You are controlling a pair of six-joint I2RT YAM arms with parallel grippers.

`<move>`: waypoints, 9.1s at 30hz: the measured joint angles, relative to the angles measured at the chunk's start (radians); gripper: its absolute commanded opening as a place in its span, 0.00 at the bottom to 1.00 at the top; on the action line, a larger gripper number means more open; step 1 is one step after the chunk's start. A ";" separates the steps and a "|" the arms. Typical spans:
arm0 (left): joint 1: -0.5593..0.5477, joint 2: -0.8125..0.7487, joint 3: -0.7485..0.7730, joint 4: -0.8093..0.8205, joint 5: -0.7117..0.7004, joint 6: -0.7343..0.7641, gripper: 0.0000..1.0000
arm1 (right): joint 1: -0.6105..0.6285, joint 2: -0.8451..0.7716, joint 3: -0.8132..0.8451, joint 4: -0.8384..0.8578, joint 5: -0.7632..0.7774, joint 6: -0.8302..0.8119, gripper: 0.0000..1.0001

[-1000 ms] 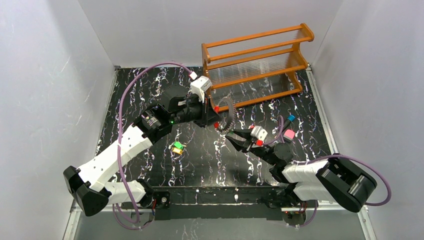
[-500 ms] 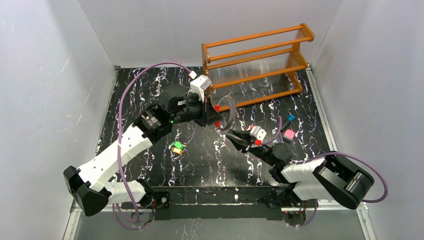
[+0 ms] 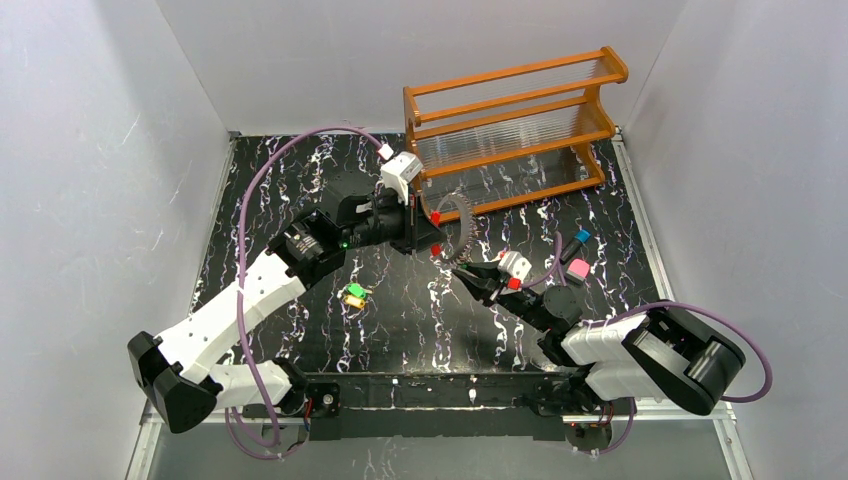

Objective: Remove the keys from the keyring

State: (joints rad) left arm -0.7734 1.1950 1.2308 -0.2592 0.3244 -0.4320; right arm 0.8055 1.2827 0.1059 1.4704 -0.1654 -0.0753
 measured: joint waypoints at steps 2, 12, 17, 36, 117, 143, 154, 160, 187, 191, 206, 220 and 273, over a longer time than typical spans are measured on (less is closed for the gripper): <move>0.000 0.000 -0.010 0.005 0.002 -0.005 0.00 | 0.000 0.000 0.000 0.000 0.003 0.000 0.30; 0.000 -0.005 -0.014 0.024 0.005 -0.017 0.00 | 0.000 0.000 0.000 0.000 0.010 0.002 0.09; 0.000 -0.014 -0.016 0.020 0.000 -0.015 0.00 | 0.000 -0.002 0.000 0.006 0.010 0.005 0.01; 0.001 -0.183 -0.286 0.105 -0.130 0.028 0.00 | 0.000 -0.343 0.000 -0.412 -0.013 -0.060 0.01; -0.047 0.101 -0.859 1.129 -0.052 0.339 0.26 | 0.054 0.118 0.953 -2.031 0.011 -0.106 0.01; -0.055 0.155 -0.835 1.150 -0.018 0.409 0.08 | 0.054 0.090 0.953 -2.031 -0.018 -0.104 0.01; -0.055 0.142 -0.835 1.141 -0.001 0.414 0.00 | 0.054 0.058 0.941 -2.054 0.005 -0.106 0.01; -0.055 0.113 -0.836 1.127 0.008 0.414 0.00 | 0.052 0.018 0.930 -2.078 0.020 -0.110 0.01; -0.055 0.022 -0.860 1.131 -0.040 0.335 0.00 | 0.047 0.071 0.925 -2.127 -0.020 -0.111 0.01; -0.055 0.013 -0.890 1.148 -0.039 0.354 0.00 | 0.047 0.080 0.935 -2.150 -0.022 -0.108 0.01; -0.057 -0.032 -0.871 1.027 -0.010 0.513 0.00 | 0.045 0.156 1.069 -2.286 -0.031 -0.070 0.01; -0.077 -0.032 -0.860 1.021 -0.045 0.493 0.00 | 0.038 0.165 1.064 -2.306 -0.037 -0.063 0.01; -0.081 -0.019 -0.896 1.123 -0.088 0.454 0.00 | 0.034 0.117 1.056 -2.258 -0.058 -0.066 0.01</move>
State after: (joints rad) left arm -0.8543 1.1759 0.3351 0.8642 0.2367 0.0219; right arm 0.8398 1.4002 1.1614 -0.7876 -0.2230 -0.1413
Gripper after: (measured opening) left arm 0.011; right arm 0.042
